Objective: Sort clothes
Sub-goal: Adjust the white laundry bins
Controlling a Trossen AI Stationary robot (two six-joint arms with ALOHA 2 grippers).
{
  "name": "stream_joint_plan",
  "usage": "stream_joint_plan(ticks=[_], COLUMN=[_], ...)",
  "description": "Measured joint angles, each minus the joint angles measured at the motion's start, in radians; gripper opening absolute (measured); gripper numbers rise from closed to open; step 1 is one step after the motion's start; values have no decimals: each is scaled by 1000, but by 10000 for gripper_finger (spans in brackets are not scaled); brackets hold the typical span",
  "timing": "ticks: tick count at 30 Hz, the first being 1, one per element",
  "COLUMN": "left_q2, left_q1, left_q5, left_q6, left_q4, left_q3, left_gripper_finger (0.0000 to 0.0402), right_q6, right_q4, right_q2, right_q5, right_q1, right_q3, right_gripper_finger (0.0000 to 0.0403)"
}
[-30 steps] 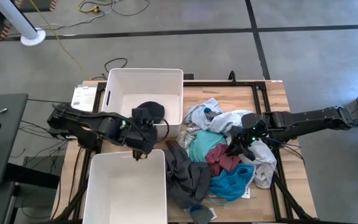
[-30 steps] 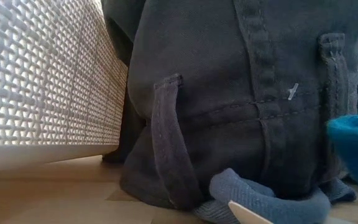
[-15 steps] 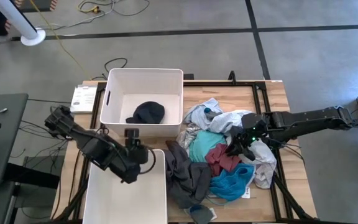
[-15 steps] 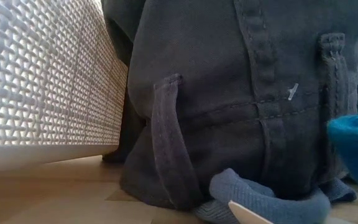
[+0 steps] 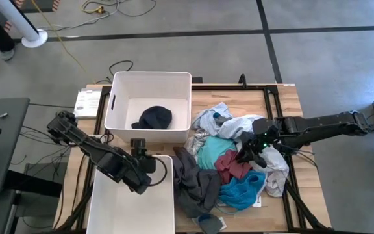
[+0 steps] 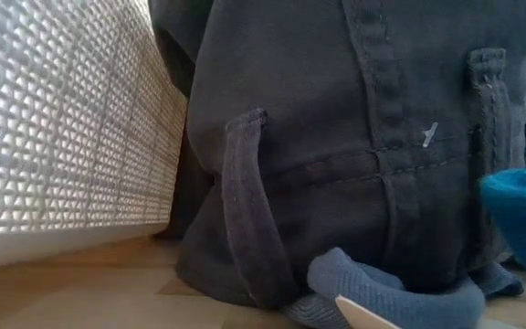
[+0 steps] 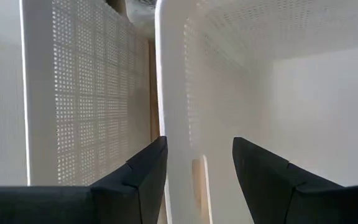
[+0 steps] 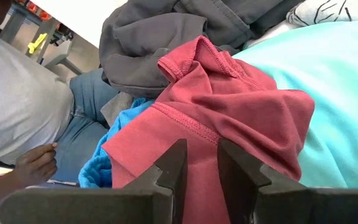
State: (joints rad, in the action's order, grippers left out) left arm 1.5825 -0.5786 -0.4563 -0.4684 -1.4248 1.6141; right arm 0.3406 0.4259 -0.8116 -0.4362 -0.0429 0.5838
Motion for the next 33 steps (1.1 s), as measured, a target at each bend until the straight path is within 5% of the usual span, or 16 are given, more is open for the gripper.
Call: stream_joint_plan(ticks=[7,15,24,33], left_q2=[6,2,-3,-3], left_q1=[7,1,-5,98], left_q5=[100,88,-93,2], left_q6=[30,36,83,115], left_q4=[36,35,16,14], left_q3=[-20,-2,58,-10], left_gripper_finger=[120,65,129,184], right_q6=[0,0,0,0], right_q4=[0,0,0,0], right_q2=[0,0,0,0], right_q5=[0,0,0,0], right_q1=[0,0,0,0], right_q3=[0,0,0,0], right_gripper_finger=[107,107,107,107])
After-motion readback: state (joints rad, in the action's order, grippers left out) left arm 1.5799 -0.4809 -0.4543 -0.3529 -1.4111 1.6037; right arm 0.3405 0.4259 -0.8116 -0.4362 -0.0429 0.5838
